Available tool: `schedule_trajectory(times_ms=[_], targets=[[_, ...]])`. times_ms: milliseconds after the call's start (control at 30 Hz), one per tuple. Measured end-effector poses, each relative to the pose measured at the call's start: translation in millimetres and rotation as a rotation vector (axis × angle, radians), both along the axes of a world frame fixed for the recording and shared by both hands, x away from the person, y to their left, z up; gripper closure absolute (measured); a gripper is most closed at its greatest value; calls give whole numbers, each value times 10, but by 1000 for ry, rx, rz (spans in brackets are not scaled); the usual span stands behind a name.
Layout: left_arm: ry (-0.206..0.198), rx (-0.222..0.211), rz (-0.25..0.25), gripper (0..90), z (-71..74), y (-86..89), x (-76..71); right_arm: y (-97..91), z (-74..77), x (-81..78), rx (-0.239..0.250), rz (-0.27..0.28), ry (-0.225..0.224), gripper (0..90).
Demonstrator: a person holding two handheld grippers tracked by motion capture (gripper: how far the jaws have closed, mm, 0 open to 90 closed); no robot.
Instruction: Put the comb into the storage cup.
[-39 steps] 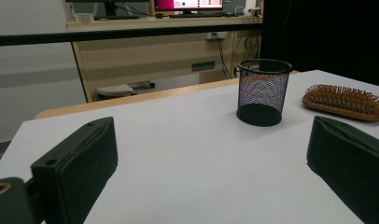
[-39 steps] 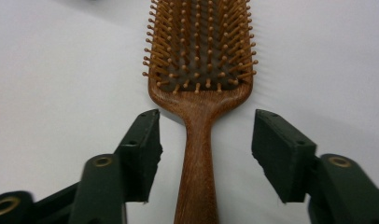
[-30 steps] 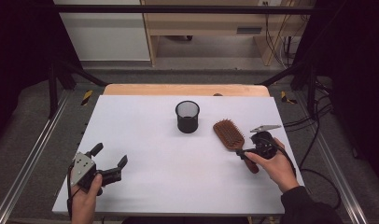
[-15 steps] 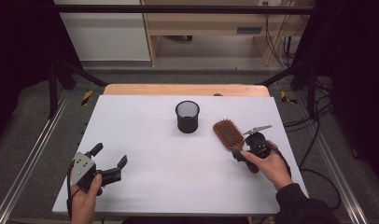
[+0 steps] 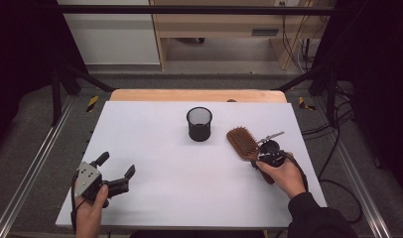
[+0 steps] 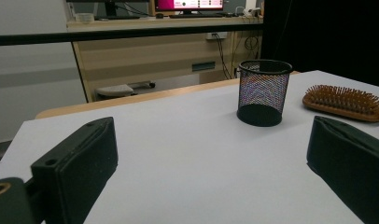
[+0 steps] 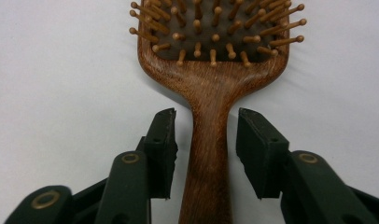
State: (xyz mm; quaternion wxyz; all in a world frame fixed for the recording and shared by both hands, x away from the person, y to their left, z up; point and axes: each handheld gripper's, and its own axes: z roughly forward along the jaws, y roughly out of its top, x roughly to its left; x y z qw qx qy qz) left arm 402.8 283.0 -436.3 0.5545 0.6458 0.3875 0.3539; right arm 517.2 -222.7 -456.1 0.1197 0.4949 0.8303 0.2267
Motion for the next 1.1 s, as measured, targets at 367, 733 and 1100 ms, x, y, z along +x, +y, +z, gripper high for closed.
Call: schedule_trajectory(times_ms=[367, 733, 1100], targets=[[1, 3, -1, 21, 0, -5, 1, 14, -21, -13, -27, -1, -7, 700], [-1, 3, -2, 21, 2, -6, 1, 25, -3, 40, -38, 0, 31, 728], [1, -3, 3, 21, -2, 8, 8, -36, 4, -21, -10, 10, 7, 730]])
